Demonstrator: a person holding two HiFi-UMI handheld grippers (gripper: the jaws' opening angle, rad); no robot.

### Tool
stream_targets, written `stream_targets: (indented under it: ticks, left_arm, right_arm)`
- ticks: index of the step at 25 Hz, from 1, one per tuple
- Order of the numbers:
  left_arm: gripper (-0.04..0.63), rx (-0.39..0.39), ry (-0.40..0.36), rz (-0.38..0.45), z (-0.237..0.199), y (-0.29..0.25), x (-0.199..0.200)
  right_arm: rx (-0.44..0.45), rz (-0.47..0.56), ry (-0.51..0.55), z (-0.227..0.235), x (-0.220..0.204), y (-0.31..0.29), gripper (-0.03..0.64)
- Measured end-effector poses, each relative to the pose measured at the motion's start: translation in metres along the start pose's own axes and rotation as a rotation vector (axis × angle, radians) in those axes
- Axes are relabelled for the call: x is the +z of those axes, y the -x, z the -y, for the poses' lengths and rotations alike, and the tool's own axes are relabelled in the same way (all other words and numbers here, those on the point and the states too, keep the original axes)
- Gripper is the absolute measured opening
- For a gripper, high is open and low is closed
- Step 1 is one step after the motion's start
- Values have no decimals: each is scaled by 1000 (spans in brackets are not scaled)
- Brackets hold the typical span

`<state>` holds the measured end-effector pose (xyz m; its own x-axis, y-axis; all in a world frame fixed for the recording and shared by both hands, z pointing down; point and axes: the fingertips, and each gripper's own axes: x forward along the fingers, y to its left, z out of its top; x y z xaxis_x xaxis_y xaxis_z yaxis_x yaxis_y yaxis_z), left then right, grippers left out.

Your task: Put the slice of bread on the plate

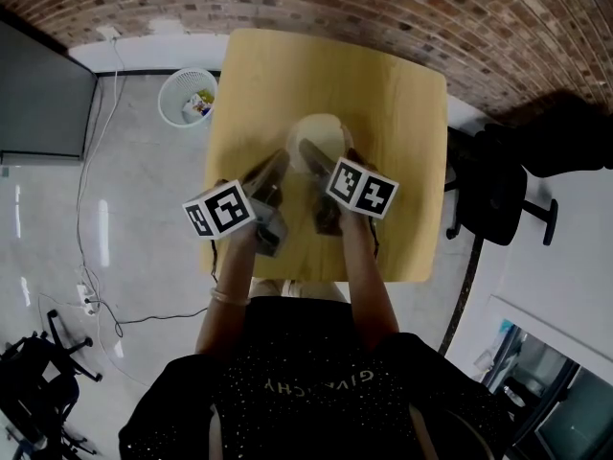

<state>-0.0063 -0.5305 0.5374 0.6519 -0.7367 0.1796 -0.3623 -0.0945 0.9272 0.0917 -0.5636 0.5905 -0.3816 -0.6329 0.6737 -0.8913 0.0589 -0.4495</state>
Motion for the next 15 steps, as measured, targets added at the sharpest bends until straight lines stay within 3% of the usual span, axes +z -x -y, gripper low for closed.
stream_targets:
  ticks: [2, 5, 10, 11, 12, 14, 15]
  left_arm:
    - [11, 0, -1, 4, 0, 3, 1]
    - [11, -4, -1, 8, 2, 7, 1]
    - [11, -11, -20, 12, 9, 13, -3]
    - [11, -14, -24, 13, 11, 14, -5]
    - [11, -17, -28, 14, 14, 16, -7]
    - [11, -21, -39, 13, 19, 19, -11]
    - [11, -22, -46, 12, 21, 20, -13]
  right_arm:
    - [-26, 32, 17, 5, 4, 6, 535]
    - [3, 29, -10, 6, 5, 17, 534]
    - [254, -5, -119, -24, -5, 41, 525]
    - [294, 7, -156, -30, -6, 47, 477]
    - [315, 32, -194, -33, -5, 54, 387]
    - [324, 113, -273, -32, 1, 69, 83]
    - [341, 151, -314, -32, 4, 76, 34]
